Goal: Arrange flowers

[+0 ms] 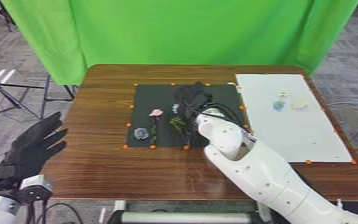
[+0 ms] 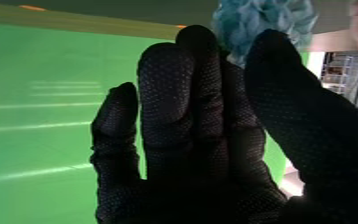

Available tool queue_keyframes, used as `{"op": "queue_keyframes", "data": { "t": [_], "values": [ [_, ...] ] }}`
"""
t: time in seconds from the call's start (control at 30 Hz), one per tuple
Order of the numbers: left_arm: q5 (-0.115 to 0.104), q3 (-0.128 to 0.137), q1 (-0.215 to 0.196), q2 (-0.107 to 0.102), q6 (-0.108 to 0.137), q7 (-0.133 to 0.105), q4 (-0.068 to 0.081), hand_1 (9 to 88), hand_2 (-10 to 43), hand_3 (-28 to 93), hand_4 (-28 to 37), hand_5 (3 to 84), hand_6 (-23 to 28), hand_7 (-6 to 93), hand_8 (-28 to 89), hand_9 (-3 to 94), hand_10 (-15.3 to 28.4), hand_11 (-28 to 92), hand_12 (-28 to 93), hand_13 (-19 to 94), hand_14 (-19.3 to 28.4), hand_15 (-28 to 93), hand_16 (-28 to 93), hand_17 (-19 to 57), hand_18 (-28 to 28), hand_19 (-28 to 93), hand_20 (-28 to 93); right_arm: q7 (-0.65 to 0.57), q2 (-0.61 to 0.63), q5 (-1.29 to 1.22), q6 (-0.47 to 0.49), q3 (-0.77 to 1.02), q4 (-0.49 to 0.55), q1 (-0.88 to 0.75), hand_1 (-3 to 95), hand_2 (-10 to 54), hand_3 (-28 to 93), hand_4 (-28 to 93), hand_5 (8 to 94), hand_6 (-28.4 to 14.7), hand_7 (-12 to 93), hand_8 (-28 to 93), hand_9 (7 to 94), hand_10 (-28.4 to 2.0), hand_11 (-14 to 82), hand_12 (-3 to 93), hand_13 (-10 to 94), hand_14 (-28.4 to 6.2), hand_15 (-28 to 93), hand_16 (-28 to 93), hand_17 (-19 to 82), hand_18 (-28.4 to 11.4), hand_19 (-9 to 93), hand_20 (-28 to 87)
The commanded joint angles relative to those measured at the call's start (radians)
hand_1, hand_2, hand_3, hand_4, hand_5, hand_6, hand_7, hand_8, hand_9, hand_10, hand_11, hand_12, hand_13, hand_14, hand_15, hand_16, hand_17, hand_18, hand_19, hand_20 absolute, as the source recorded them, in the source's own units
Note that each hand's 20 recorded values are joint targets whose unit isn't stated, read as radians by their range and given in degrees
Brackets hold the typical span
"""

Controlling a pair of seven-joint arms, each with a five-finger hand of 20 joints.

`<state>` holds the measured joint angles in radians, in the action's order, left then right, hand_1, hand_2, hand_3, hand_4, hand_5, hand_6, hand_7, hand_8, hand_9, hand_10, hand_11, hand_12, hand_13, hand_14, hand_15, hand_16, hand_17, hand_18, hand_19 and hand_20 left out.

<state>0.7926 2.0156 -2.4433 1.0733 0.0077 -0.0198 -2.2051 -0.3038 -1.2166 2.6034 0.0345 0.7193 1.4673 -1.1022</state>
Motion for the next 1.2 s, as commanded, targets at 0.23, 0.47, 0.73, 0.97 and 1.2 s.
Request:
{"op": "queue_keyframes", "data": {
  "t": [0.23,0.47,0.73,0.97,1.2],
  "values": [
    [-0.004,0.004,-0.012,0.008,-0.001,0.002,-0.001,23.2,-2.1,70,-28.3,24.8,1.6,18.3,-9,18.6,9.0,13,18,14,12.0,20,6,-11.7,17.9,35,9,0.051,0.004,0.011,0.045,0.033,0.018,0.002,30.2,-8.9,88,-25,56.6,1.1,40,-8,64.8,-9.5,36.4,29.0,64,-6.3,63,27,20,-20.8,74,55],
    [-0.002,0.003,-0.011,0.01,-0.002,0.003,-0.001,23.2,-2.0,70,-28.3,24.8,1.6,18.2,-9,18.7,9.0,13,18,14,12.0,20,6,-11.7,17.9,35,9,0.052,0.004,-0.016,0.052,0.049,0.019,-0.008,25.3,-4.8,88,-24,57.3,0.9,39,-18,64.7,-9.8,36.6,27.5,63,-7.0,63,27,19,-21.1,74,55],
    [-0.004,0.005,-0.014,0.011,0.0,0.004,-0.003,23.2,-1.8,70,-28.3,24.8,1.6,18.2,-9,18.8,9.1,13,18,14,12.0,20,6,-11.7,17.9,35,9,0.09,0.013,-0.113,0.016,0.101,0.053,-0.034,18.7,0.6,87,-22,55.9,-0.4,35,-17,63.6,-10.6,34.4,27.2,62,-8.5,64,27,17,-22.0,73,56],
    [-0.001,0.004,-0.016,0.019,0.001,-0.002,-0.006,23.1,-1.7,70,-28.3,24.8,1.6,18.3,-9,18.9,9.1,13,18,14,12.1,20,6,-11.7,17.9,35,9,-0.042,0.063,-0.096,-0.053,0.157,0.081,-0.044,18.6,2.8,87,-22,53.2,-1.4,33,-15,60.5,-11.7,33.6,27.2,59,-9.0,64,27,17,-21.9,73,56],
    [0.0,0.009,-0.033,0.03,0.009,-0.014,-0.013,23.1,-1.7,70,-28.3,24.8,1.5,18.3,-9,18.9,9.1,13,17,14,12.1,20,6,-11.7,17.9,35,9,-0.23,0.192,-0.091,-0.06,0.21,0.035,-0.038,23.2,-0.9,90,-22,39.9,-4.0,34,-15,42.4,-14.3,32.5,27.0,43,-10.5,63,22,13,-20.6,72,55]
  ]
}}
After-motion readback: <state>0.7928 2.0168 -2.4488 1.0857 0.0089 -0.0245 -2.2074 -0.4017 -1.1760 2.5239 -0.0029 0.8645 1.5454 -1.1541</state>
